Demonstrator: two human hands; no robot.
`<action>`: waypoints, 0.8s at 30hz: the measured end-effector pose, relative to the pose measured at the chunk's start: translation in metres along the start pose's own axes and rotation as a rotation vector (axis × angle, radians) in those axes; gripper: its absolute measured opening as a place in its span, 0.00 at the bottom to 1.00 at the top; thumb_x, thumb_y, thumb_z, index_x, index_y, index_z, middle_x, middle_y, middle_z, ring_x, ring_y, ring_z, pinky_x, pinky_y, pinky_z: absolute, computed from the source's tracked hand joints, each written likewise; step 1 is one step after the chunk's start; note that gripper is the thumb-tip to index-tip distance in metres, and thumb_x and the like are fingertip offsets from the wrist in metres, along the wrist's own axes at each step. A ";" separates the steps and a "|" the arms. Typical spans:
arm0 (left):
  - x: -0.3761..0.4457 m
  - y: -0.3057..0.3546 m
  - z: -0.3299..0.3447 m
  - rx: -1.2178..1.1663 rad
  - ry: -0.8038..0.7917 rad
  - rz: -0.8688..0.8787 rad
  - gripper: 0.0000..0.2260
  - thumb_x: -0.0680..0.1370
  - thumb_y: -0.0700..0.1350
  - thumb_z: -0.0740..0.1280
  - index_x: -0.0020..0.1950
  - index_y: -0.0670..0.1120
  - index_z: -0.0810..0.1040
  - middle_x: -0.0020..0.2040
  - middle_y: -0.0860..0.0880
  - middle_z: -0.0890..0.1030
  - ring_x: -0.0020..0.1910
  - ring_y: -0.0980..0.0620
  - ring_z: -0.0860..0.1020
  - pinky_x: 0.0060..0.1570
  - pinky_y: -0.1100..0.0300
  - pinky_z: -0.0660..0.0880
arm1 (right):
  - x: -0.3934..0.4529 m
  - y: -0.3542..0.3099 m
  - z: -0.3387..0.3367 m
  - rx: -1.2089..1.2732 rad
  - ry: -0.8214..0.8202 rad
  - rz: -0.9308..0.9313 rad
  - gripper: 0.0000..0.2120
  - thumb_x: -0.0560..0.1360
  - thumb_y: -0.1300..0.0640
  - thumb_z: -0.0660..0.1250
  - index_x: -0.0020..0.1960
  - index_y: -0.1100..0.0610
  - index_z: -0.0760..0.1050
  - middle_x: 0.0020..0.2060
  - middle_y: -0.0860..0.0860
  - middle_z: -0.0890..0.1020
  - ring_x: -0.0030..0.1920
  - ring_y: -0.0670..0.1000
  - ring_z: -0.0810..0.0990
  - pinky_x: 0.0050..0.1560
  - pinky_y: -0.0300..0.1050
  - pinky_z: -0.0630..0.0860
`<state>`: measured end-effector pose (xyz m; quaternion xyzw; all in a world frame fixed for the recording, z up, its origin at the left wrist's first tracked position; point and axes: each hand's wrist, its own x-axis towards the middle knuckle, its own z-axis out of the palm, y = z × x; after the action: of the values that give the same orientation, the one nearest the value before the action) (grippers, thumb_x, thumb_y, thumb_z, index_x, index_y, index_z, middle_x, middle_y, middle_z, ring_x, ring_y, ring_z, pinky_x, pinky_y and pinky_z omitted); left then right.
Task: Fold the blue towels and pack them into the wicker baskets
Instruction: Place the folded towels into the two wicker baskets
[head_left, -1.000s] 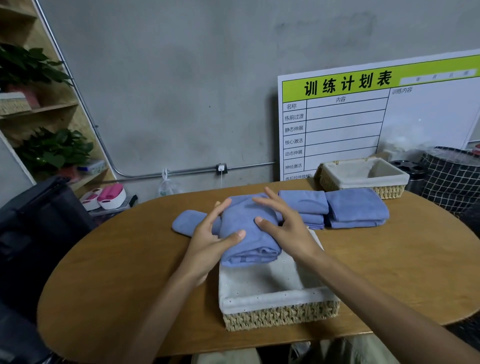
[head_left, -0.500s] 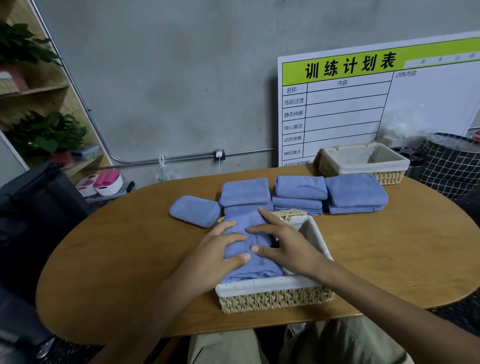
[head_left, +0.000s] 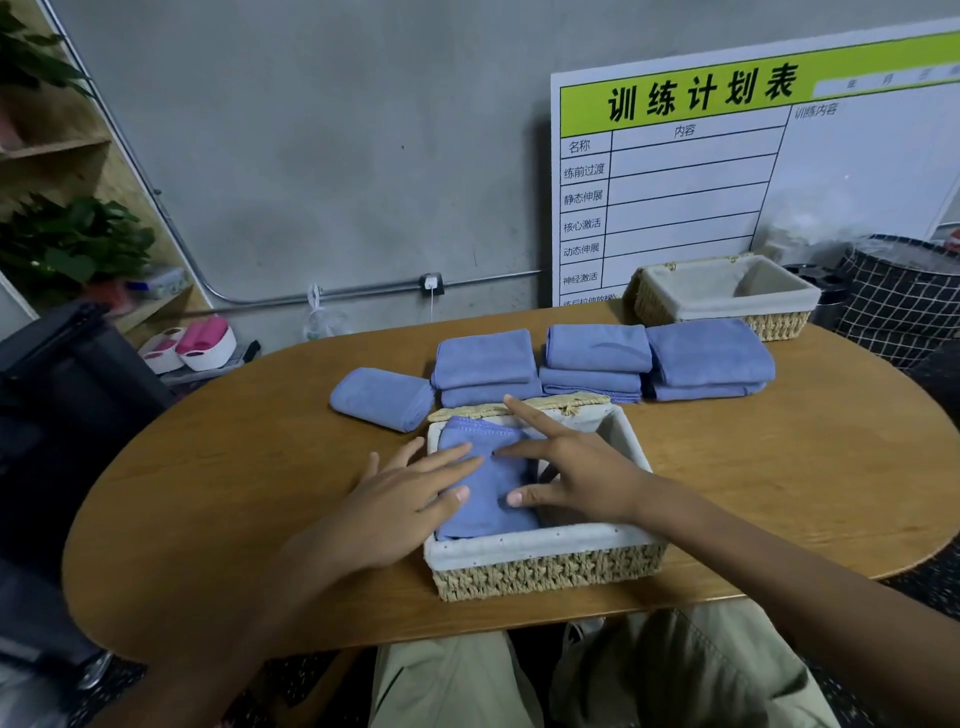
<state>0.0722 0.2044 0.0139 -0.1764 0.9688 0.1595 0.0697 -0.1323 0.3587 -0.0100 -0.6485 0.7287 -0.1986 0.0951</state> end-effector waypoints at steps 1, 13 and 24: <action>0.000 -0.001 -0.002 -0.013 -0.033 -0.011 0.21 0.84 0.61 0.47 0.78 0.70 0.54 0.77 0.73 0.47 0.81 0.55 0.42 0.76 0.35 0.39 | 0.000 0.002 0.001 0.017 0.010 -0.016 0.29 0.74 0.38 0.70 0.72 0.46 0.73 0.80 0.40 0.42 0.68 0.45 0.73 0.60 0.44 0.75; 0.032 0.025 -0.025 0.427 -0.164 0.003 0.28 0.78 0.64 0.66 0.76 0.55 0.69 0.69 0.50 0.76 0.65 0.49 0.75 0.51 0.57 0.71 | 0.013 -0.008 0.002 -0.139 -0.101 -0.063 0.32 0.73 0.33 0.67 0.75 0.38 0.65 0.79 0.36 0.40 0.63 0.48 0.77 0.46 0.43 0.66; 0.047 0.020 -0.015 0.505 -0.149 -0.060 0.25 0.73 0.64 0.71 0.66 0.54 0.77 0.59 0.50 0.79 0.57 0.48 0.78 0.46 0.57 0.68 | 0.015 -0.001 0.002 -0.181 -0.115 -0.067 0.35 0.69 0.32 0.70 0.73 0.41 0.69 0.78 0.34 0.37 0.54 0.50 0.82 0.46 0.49 0.75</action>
<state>0.0207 0.2019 0.0245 -0.1698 0.9644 -0.0770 0.1875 -0.1325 0.3437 -0.0099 -0.6888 0.7148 -0.0978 0.0711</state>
